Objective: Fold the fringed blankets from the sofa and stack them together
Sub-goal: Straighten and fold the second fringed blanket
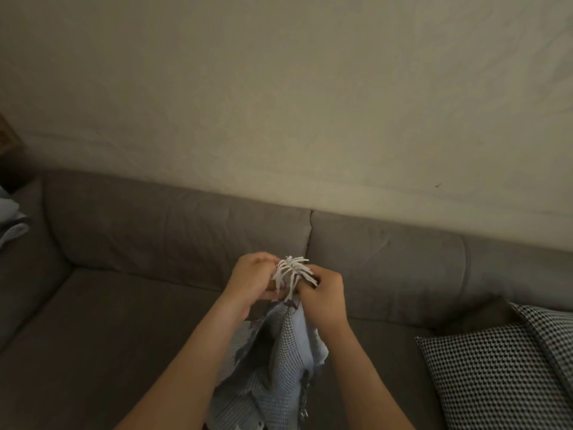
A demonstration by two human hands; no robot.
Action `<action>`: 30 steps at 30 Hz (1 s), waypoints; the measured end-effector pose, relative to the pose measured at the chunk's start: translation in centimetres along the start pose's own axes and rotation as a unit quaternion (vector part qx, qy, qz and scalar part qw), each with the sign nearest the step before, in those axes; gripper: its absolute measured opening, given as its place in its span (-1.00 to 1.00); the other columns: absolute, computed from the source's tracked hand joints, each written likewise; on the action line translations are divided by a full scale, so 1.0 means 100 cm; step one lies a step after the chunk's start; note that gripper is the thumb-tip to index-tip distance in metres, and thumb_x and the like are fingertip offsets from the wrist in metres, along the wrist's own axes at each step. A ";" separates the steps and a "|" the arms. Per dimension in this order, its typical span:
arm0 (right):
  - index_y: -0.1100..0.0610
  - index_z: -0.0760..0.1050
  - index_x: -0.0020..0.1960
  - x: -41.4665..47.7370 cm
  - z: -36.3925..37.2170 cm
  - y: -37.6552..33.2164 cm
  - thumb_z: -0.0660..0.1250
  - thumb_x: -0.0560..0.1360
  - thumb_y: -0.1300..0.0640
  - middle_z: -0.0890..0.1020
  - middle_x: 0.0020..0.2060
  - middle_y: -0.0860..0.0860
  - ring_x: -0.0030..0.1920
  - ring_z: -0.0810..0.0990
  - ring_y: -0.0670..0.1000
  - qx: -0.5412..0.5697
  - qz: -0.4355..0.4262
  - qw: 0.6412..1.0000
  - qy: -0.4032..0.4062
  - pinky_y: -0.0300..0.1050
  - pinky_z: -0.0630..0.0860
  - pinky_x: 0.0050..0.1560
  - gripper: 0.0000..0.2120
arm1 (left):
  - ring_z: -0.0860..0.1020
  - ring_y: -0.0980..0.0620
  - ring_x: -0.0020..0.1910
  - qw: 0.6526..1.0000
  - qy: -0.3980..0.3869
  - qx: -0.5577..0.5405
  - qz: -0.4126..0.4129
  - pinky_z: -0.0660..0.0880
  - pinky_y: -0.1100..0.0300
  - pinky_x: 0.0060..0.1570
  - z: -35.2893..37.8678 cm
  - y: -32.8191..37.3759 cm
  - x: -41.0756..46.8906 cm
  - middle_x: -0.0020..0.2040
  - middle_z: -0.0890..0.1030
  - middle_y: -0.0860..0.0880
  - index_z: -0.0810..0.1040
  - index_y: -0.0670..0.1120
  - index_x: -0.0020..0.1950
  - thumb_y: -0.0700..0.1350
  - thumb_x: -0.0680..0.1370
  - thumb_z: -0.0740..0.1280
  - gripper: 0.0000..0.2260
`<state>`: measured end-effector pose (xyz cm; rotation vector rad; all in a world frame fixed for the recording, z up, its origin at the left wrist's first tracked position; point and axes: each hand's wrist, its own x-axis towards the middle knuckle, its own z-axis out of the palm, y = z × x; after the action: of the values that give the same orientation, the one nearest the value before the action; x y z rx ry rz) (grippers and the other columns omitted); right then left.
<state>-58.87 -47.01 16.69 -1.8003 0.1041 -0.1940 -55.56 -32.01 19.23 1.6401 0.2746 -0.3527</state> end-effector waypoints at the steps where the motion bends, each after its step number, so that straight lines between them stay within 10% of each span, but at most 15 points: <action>1: 0.12 0.75 -0.07 -0.001 -0.002 -0.005 0.37 0.50 0.43 0.76 -0.23 0.02 -0.19 0.72 -0.06 0.035 0.009 0.999 -0.007 -0.10 0.66 -0.17 -0.73 | 0.72 -0.06 0.05 0.997 -0.010 0.062 0.055 0.72 -0.03 0.04 -0.004 -0.002 0.002 0.14 0.69 -0.08 0.72 0.03 0.12 -0.25 0.61 0.33 -0.75; 5: 0.19 0.74 0.02 0.000 -0.008 -0.017 0.31 0.54 0.45 0.78 -0.13 0.09 -0.06 0.75 0.03 0.130 0.018 0.991 -0.033 -0.14 0.65 -0.04 -0.72 | 0.45 0.30 0.38 0.940 -0.128 0.240 0.208 0.35 0.44 0.39 -0.012 0.000 0.003 0.48 0.32 0.12 0.53 0.11 0.47 -0.28 0.58 0.44 -0.49; 9: 0.29 0.65 -0.07 0.018 -0.020 -0.032 0.29 0.50 0.45 0.73 -0.14 0.24 -0.12 0.71 0.16 0.161 0.002 0.986 -0.040 -0.01 0.65 -0.12 -0.82 | 0.51 0.51 0.22 0.906 -0.167 0.289 0.260 0.39 0.52 0.24 -0.006 0.025 0.003 0.26 0.58 0.30 0.58 0.13 0.39 -0.32 0.48 0.46 -0.45; 15: 0.11 0.49 -0.12 0.041 -0.040 -0.068 0.20 0.50 0.56 0.60 -0.25 0.14 -0.26 0.53 0.08 0.191 -0.036 0.981 0.019 -0.06 0.47 -0.28 -0.64 | 0.65 0.22 -0.11 0.931 -0.108 0.236 0.257 0.54 0.06 -0.05 -0.004 0.044 0.020 -0.11 0.73 0.11 0.69 0.11 0.00 -0.04 0.56 0.47 -0.95; 18: 0.16 0.44 -0.02 0.049 -0.051 -0.090 0.32 0.55 0.50 0.65 -0.28 0.17 -0.37 0.53 -0.04 0.164 -0.064 0.982 0.066 -0.18 0.43 -0.37 -0.74 | 0.51 0.19 -0.23 0.936 -0.016 0.166 0.310 0.44 0.17 -0.15 0.000 0.066 0.022 -0.18 0.59 -0.05 0.48 -0.10 -0.04 -0.14 0.67 0.36 -0.88; 25: 0.09 0.39 0.06 0.069 -0.046 -0.151 0.34 0.50 0.47 0.73 -0.22 0.10 -0.41 0.52 -0.06 0.111 -0.188 0.964 0.153 -0.18 0.38 -0.40 -0.66 | 0.59 -0.11 -0.13 0.863 0.136 0.195 0.445 0.40 0.03 -0.22 0.010 0.163 0.023 -0.09 0.61 -0.04 0.37 -0.10 0.12 -0.35 0.61 0.26 -0.81; 30: 0.02 0.37 0.31 0.084 -0.034 -0.184 0.43 0.51 0.30 0.73 -0.14 0.05 -0.25 0.66 0.01 0.165 -0.201 0.950 0.175 -0.05 0.59 -0.22 -0.54 | 0.51 -0.05 0.00 0.795 0.192 0.278 0.503 0.41 -0.03 0.02 0.009 0.220 0.017 -0.06 0.50 0.05 0.66 0.06 0.09 -0.10 0.55 0.45 -0.87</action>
<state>-51.84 -47.35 35.95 -1.4209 -0.0451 -0.7794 -45.68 -35.16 38.68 2.1752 -0.4725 0.8008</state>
